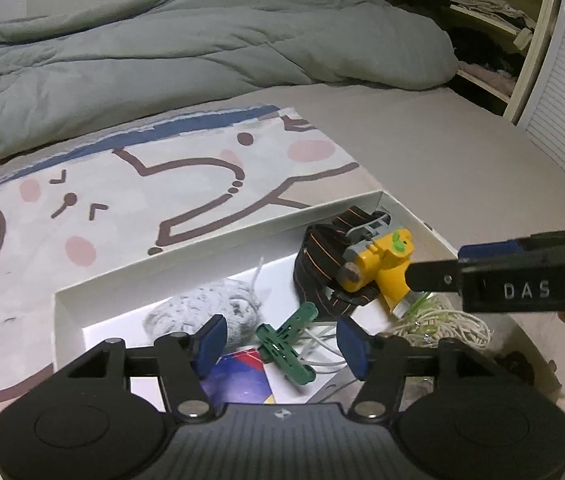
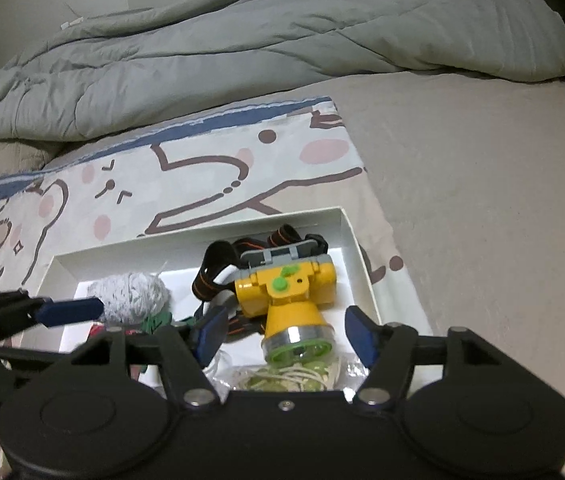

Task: Organize objects
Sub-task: 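Lower and open both tools to drop the headlamp and peg into the box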

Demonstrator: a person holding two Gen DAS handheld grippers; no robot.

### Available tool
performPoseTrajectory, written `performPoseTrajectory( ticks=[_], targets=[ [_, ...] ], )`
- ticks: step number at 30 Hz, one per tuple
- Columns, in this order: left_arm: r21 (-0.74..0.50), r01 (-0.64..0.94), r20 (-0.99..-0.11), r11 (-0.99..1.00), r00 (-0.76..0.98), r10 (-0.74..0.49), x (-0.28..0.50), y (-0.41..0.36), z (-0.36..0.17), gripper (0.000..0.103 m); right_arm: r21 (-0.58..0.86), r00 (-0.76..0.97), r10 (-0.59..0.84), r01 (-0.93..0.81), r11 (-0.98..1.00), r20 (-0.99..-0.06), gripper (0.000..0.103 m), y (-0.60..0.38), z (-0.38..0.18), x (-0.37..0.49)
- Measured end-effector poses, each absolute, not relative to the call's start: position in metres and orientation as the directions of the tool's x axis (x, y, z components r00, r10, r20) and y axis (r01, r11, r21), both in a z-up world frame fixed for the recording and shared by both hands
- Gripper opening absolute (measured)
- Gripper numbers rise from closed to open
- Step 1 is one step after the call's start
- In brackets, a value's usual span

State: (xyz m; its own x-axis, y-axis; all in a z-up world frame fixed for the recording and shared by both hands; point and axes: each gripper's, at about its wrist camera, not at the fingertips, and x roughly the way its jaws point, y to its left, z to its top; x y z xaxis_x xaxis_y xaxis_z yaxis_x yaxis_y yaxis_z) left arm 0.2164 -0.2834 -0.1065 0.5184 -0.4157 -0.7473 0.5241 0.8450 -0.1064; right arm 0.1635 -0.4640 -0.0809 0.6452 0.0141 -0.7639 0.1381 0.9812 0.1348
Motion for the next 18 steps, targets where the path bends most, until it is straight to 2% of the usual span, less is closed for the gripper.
performPoseTrajectory(
  ticks=[12,18],
  targets=[
    [-0.111,0.500,-0.740,0.859,0.536,-0.407,0.202,-0.267,-0.086,0.061,0.133,0.680,0.015,0.122,0.984,-0.733,0.067,-0.461,-0.060,0.142],
    [-0.122,0.488,-0.733,0.864,0.542,-0.410,0.192,-0.256,-0.070,0.061,0.087,0.711,-0.006,0.093,0.992,-0.703,0.071,-0.450,-0.042,0.126]
  ],
)
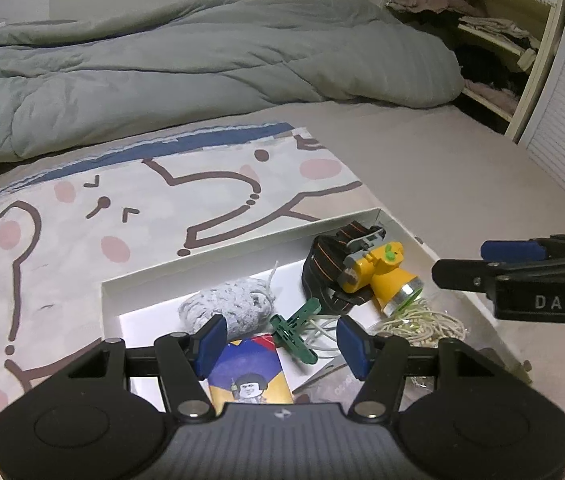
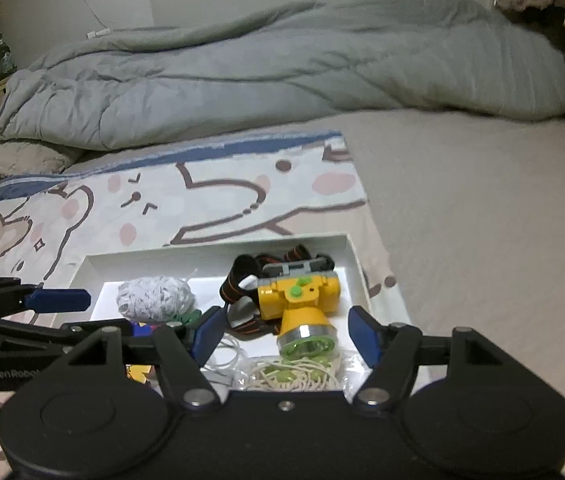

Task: Organize objects
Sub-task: 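Lower and open both tools to drop the headlamp and peg into the box, then withdraw both open tools up and away from the white box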

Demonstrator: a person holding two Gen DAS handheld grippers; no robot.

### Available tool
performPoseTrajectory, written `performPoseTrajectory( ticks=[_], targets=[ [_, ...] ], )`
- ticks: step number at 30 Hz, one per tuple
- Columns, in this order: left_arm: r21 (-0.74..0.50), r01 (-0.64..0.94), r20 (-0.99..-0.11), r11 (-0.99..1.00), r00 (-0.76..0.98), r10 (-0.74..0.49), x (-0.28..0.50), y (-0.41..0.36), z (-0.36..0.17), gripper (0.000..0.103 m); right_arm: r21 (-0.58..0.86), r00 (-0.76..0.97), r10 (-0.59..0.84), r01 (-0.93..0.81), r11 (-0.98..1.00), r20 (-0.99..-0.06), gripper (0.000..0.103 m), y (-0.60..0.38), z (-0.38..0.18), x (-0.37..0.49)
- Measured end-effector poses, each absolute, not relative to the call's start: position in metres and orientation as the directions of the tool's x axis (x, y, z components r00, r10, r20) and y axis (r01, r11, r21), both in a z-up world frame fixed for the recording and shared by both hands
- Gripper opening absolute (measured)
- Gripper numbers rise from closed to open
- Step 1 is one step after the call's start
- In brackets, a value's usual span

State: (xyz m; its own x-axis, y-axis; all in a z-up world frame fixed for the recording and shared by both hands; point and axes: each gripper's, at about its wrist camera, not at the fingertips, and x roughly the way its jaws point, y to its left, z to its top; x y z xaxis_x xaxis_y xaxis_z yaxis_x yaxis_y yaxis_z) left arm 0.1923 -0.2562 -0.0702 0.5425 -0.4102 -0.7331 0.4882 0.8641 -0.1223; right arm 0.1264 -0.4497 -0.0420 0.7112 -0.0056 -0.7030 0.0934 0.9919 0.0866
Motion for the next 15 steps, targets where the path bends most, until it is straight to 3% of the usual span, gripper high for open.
performPoseTrajectory(
  ticks=[4,9,15],
  targets=[
    [-0.121,0.483,-0.723,0.867,0.556,-0.411,0.183,-0.245,-0.055,0.067,0.086,0.726,-0.001,0.083,0.993,-0.688,0.072,-0.442,-0.027,0.114],
    [-0.104,0.474,-0.701,0.875,0.589,-0.402,0.169,-0.228,-0.034,0.090,0.052,0.730,-0.027,0.086,0.995,-0.683,0.077,-0.423,-0.010,0.098],
    [-0.055,0.455,-0.666,0.889,0.647,-0.372,0.146,-0.207,-0.011,0.100,0.040,0.737,-0.058,0.114,0.993,-0.673,0.082,-0.405,0.008,0.075]
  ],
)
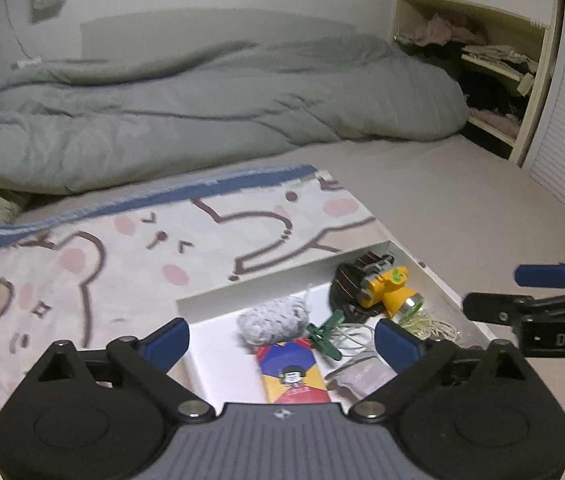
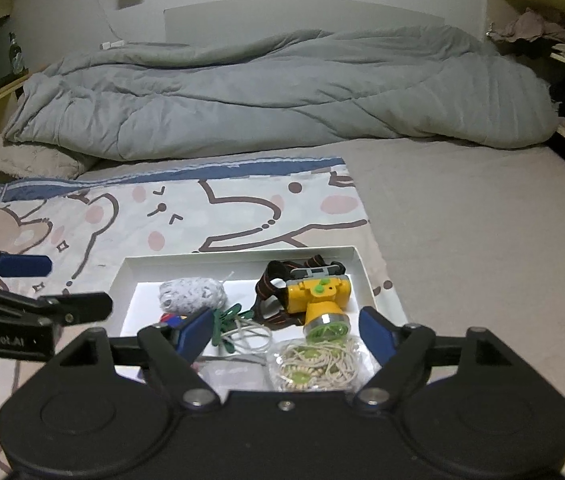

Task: Organize objects
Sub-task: 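Withdraw both open tools up and away from the white box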

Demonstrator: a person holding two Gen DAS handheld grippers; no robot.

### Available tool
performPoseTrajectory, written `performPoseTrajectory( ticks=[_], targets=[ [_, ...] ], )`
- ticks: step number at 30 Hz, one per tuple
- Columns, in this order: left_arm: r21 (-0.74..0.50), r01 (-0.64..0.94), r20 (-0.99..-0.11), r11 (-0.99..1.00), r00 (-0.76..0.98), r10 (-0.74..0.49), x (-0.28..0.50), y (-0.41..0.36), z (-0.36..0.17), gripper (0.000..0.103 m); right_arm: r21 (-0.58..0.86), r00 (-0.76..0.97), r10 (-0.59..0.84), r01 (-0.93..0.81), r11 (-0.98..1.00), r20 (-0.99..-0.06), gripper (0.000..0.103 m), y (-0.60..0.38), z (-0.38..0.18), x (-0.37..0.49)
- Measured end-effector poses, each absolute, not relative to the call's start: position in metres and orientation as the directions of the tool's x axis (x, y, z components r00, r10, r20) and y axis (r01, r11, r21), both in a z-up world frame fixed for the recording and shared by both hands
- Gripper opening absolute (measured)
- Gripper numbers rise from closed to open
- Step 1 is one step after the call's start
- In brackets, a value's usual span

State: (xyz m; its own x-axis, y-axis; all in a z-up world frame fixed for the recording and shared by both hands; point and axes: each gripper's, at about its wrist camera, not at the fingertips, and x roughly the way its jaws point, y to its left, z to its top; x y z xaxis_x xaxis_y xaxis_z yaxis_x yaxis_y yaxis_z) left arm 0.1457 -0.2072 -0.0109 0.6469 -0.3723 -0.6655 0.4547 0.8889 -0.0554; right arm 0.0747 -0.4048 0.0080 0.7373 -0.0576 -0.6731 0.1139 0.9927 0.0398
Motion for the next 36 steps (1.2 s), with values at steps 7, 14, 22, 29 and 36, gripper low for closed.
performPoseTrajectory(
  ticks=[7,14,22,29,36],
  targets=[
    [-0.043,0.460,-0.637,0.887,0.671,-0.379,0.114,-0.186,0.010,0.100,0.010,0.756,-0.102,0.142,0.990,-0.647,0.093,-0.391,0.028,0.036],
    [-0.025,0.452,-0.641,0.892,0.678,-0.361,0.082,-0.172,0.019,0.100,0.047,0.788,-0.120,0.186,0.981,-0.604,0.101,-0.382,0.040,-0.002],
    [-0.041,0.446,-0.646,0.894,0.671,-0.364,0.053,-0.154,0.018,0.103,0.041,0.787,-0.132,0.196,0.980,-0.603,0.103,-0.364,0.040,-0.031],
    [-0.040,0.436,-0.664,0.899,0.661,-0.350,0.036,-0.144,0.015,0.103,0.057,0.800,-0.128,0.199,0.978,-0.586,0.103,-0.352,0.037,-0.053],
    [-0.050,0.420,-0.680,0.906,0.650,-0.339,0.023,-0.132,0.009,0.103,0.013,0.789,-0.156,0.203,0.979,-0.594,0.101,-0.338,0.029,-0.067]
  ],
)
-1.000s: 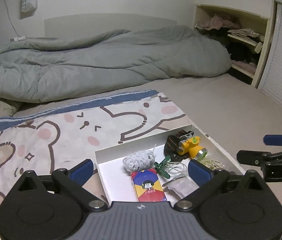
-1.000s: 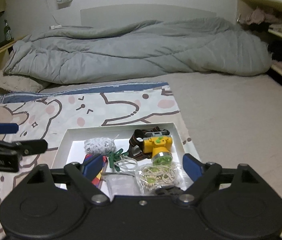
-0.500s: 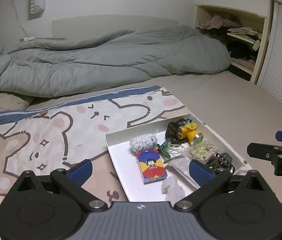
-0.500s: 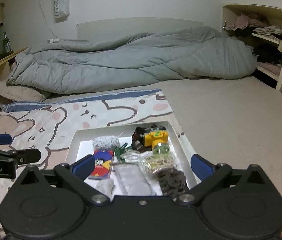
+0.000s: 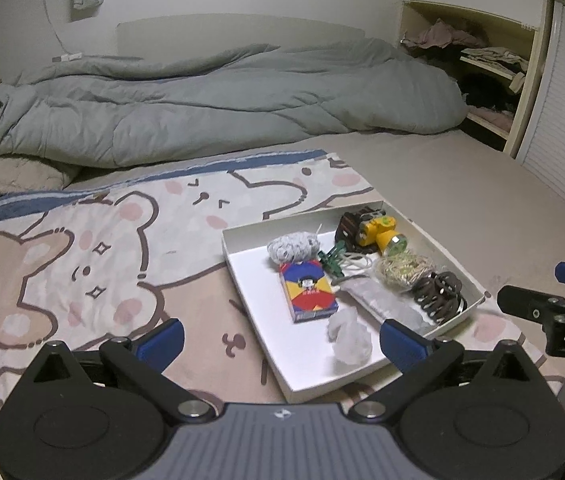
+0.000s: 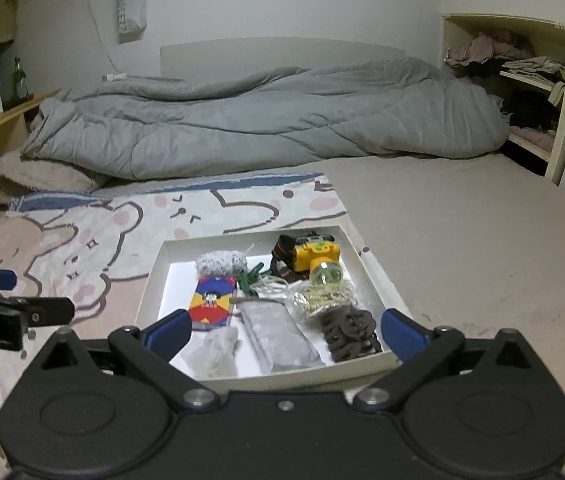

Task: Organize objects

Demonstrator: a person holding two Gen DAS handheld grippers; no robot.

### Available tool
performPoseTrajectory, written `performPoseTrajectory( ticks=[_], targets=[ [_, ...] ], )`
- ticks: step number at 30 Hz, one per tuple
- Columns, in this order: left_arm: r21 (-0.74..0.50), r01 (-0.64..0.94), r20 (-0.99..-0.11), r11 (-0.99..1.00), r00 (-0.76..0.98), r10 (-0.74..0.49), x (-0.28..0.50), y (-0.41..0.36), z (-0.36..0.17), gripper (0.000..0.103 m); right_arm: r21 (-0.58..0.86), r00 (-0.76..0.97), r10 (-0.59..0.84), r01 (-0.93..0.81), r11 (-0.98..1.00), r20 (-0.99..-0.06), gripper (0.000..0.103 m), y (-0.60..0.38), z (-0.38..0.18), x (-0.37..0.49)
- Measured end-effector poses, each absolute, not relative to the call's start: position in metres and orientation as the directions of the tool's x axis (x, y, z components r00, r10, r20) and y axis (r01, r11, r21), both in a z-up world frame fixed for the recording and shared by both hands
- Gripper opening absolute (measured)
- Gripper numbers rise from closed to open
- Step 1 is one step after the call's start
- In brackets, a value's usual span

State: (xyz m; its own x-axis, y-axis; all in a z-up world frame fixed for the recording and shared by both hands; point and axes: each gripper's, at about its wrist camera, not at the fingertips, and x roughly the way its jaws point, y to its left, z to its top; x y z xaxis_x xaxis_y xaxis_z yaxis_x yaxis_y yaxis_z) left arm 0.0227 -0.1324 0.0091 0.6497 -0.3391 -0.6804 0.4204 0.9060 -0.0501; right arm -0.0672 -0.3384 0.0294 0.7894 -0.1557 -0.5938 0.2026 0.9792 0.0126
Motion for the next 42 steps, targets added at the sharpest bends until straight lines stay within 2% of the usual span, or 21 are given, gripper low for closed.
performPoseTrajectory(
  ticks=[21,30,42],
  targets=[
    [-0.027,0.389,-0.704,0.921,0.646,-0.294,0.025,-0.128,-0.006,0.103,-0.002,0.739,-0.174,0.228,0.974,-0.651,0.098,-0.333,0.015,-0.070],
    [-0.023,0.391,-0.707,0.920,0.645,-0.291,0.025,-0.129,-0.007,0.103,-0.016,0.741,-0.176,0.219,0.976,-0.648,0.103,-0.329,0.016,-0.069],
    [-0.023,0.388,-0.715,0.922,0.638,-0.286,0.026,-0.129,-0.009,0.103,-0.019,0.740,-0.188,0.230,0.973,-0.646,0.103,-0.331,0.014,-0.068]
  ],
)
